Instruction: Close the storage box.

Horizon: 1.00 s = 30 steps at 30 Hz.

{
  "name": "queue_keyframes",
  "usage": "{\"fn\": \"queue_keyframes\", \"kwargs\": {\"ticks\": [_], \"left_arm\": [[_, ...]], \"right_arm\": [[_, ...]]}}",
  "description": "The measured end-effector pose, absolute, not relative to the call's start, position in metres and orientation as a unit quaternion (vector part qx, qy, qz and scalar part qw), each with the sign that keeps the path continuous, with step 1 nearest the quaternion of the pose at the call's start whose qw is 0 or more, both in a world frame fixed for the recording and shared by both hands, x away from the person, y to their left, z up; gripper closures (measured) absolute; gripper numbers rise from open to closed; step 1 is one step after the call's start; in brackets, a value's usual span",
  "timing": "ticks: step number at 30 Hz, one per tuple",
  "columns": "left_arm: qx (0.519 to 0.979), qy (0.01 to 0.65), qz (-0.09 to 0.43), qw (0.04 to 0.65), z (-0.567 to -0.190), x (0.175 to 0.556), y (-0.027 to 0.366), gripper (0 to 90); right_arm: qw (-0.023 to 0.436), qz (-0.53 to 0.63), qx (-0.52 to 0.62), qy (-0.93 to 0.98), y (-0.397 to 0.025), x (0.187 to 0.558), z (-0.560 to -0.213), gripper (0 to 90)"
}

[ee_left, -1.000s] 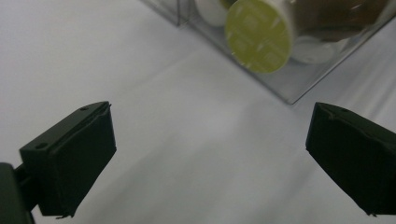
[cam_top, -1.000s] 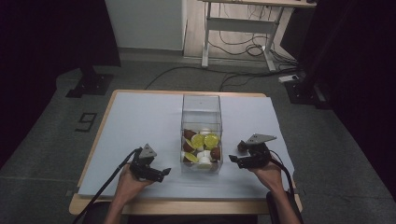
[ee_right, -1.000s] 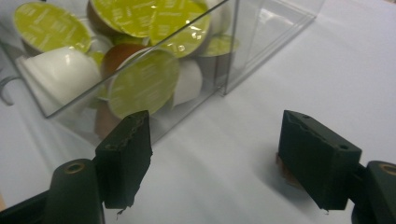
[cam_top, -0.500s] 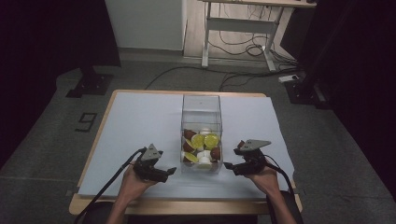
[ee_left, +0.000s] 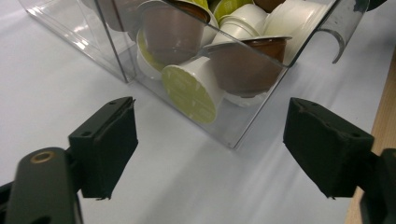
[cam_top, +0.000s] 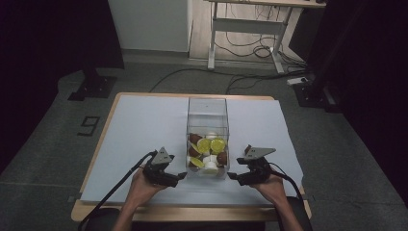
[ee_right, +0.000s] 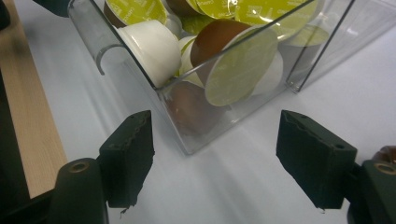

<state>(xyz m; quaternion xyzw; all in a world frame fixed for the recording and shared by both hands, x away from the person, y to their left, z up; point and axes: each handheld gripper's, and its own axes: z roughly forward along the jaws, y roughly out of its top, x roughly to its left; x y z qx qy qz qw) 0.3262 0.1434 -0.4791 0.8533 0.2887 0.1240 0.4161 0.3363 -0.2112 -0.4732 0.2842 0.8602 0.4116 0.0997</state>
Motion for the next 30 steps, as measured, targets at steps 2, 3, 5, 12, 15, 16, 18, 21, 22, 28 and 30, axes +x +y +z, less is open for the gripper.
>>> {"fn": "queue_keyframes", "kwargs": {"ticks": [2,3,5,12,15,16,18,21,22,28,30], "left_arm": [[0.853,0.288,0.125,0.416,-0.479,0.327,0.142,18.6],[0.853,0.288,0.125,0.417,-0.480,0.327,0.141,19.1],[0.852,0.288,0.124,0.419,-0.480,0.328,0.140,20.5],[0.851,0.281,0.121,0.426,-0.480,0.330,0.134,27.5],[0.854,0.275,0.122,0.425,-0.480,0.330,0.133,29.4],[0.854,0.273,0.121,0.425,-0.480,0.329,0.132,30.3],[0.854,0.268,0.120,0.429,-0.479,0.329,0.130,33.5],[0.853,0.265,0.118,0.434,-0.479,0.330,0.129,38.2],[0.852,0.265,0.119,0.435,-0.480,0.330,0.129,39.3],[0.850,0.263,0.117,0.440,-0.480,0.332,0.128,45.7],[0.849,0.264,0.117,0.442,-0.480,0.333,0.127,47.6]], "right_arm": [[0.099,0.412,0.285,0.860,-0.210,0.337,-0.474,28.4],[0.100,0.412,0.285,0.859,-0.210,0.336,-0.474,28.6],[0.100,0.412,0.287,0.859,-0.209,0.336,-0.474,29.5],[0.105,0.410,0.294,0.857,-0.208,0.336,-0.473,33.7],[0.102,0.408,0.292,0.859,-0.208,0.336,-0.473,36.0],[0.102,0.408,0.291,0.859,-0.207,0.336,-0.472,36.6],[0.100,0.409,0.292,0.859,-0.208,0.337,-0.472,38.5],[0.102,0.411,0.293,0.857,-0.207,0.337,-0.472,42.2],[0.103,0.411,0.294,0.857,-0.207,0.337,-0.471,42.9],[0.113,0.411,0.298,0.854,-0.207,0.339,-0.469,45.7],[0.114,0.410,0.304,0.852,-0.207,0.340,-0.469,46.1]]}}
